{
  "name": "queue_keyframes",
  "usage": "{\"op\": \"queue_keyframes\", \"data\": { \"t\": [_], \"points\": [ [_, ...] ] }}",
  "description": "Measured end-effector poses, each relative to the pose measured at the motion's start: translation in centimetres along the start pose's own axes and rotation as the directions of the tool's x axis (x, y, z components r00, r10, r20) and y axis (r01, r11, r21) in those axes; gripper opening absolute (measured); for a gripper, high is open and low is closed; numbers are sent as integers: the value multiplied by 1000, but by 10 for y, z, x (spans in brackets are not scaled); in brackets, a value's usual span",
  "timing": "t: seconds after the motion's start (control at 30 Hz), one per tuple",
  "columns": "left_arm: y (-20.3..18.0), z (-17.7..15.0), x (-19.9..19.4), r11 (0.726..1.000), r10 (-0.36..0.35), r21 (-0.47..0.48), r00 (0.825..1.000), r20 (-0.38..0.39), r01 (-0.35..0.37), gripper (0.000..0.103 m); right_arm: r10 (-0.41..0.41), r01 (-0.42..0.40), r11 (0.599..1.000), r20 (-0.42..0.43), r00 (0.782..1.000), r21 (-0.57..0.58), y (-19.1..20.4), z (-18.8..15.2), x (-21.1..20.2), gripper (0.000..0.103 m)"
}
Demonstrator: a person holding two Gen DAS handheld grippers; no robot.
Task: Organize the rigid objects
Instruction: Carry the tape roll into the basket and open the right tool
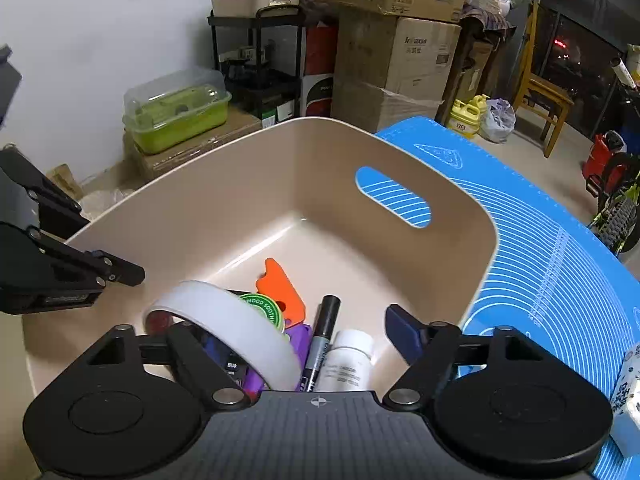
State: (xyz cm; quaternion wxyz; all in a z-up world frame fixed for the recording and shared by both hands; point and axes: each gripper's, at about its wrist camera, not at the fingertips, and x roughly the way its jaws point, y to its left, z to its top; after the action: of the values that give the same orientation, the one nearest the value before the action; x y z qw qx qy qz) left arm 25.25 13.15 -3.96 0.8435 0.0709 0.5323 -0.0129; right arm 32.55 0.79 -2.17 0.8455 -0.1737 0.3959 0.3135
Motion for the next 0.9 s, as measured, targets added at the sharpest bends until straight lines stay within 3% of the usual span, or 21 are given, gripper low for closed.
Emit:
{"op": "queue_keyframes", "data": {
  "t": [0.13, 0.27, 0.33, 0.5, 0.7, 0.9],
  "points": [
    [-1, 2, 1, 1000, 2, 0, 1000, 0, -2, 8, -13, 13, 1000, -19, 1000, -20, -3, 3, -2, 91],
    [-1, 1, 1, 1000, 4, 3, 1000, -1, -4, 8, 19, -27, 997, -108, 994, -75, 5, 4, 10, 96],
    [-1, 1, 1, 1000, 3, 3, 1000, -1, -3, 8, -11, -2, 994, -121, 993, -107, 12, 3, 14, 97],
    [0, 2, 0, 1000, 2, 2, 1000, -1, -2, 8, 29, -51, 991, -175, 984, -125, 15, 2, 21, 101],
    [0, 1, 0, 1000, 1, 2, 1000, -1, -1, 8, -98, 35, 967, -241, 966, -254, 30, 4, 36, 101],
    [0, 1, 0, 1000, 0, 2, 1000, -1, 0, 8, -218, 113, 917, -241, 946, -383, 38, -6, 46, 101]
  ]
}}
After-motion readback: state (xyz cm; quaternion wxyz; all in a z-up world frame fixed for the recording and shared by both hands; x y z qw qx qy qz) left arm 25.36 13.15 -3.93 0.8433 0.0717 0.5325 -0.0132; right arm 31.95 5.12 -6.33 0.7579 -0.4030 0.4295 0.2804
